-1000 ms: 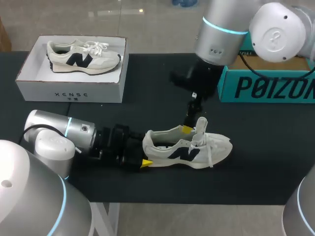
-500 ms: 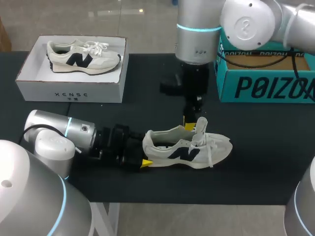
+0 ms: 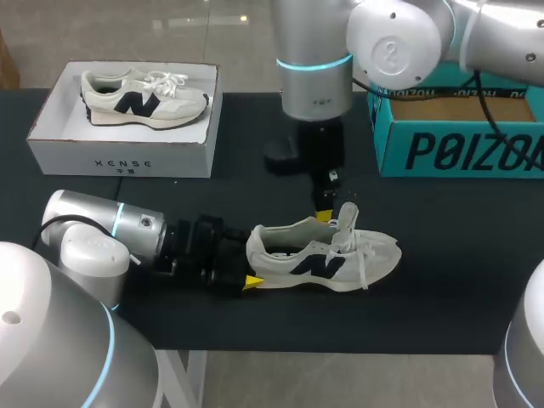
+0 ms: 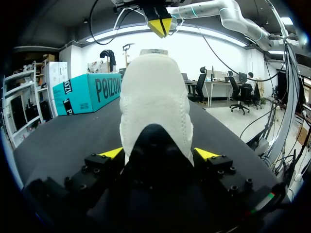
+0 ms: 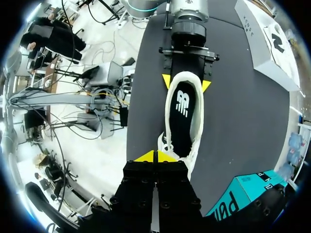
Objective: Take the shoe out of the shoebox, open the shoe tongue, remove and reinsert the insole, then place the shoe into the shoebox
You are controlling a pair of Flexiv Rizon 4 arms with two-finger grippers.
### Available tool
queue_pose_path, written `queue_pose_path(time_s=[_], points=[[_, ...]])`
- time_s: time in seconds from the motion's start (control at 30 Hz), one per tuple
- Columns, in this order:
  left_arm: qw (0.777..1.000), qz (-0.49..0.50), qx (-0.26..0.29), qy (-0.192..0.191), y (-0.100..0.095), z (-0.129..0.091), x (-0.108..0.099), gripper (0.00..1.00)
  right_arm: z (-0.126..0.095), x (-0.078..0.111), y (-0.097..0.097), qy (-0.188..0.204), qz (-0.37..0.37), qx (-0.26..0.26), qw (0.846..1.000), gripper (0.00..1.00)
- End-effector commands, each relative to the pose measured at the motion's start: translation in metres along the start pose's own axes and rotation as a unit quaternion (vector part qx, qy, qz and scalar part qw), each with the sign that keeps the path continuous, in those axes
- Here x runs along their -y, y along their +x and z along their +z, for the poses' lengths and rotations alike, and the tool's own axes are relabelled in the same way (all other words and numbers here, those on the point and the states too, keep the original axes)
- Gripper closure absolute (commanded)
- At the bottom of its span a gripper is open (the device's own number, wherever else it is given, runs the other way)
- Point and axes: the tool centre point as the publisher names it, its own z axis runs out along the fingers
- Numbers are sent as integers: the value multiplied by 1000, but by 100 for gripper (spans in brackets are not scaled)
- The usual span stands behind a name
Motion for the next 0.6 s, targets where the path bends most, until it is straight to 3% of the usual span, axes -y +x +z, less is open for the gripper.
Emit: queue_pose_path(time_s=[0.03,0.37,0.6], points=[[1000,0,1,0,0,3,-4,100,15,9,0,-20,11,13,1000,100],[1000,0,1,0,0,3,-4,100,38,5,-30,-42,52,16,998,100],[1000,0,1,0,0,3,-4,100,42,-5,-40,-25,72,25,997,100]])
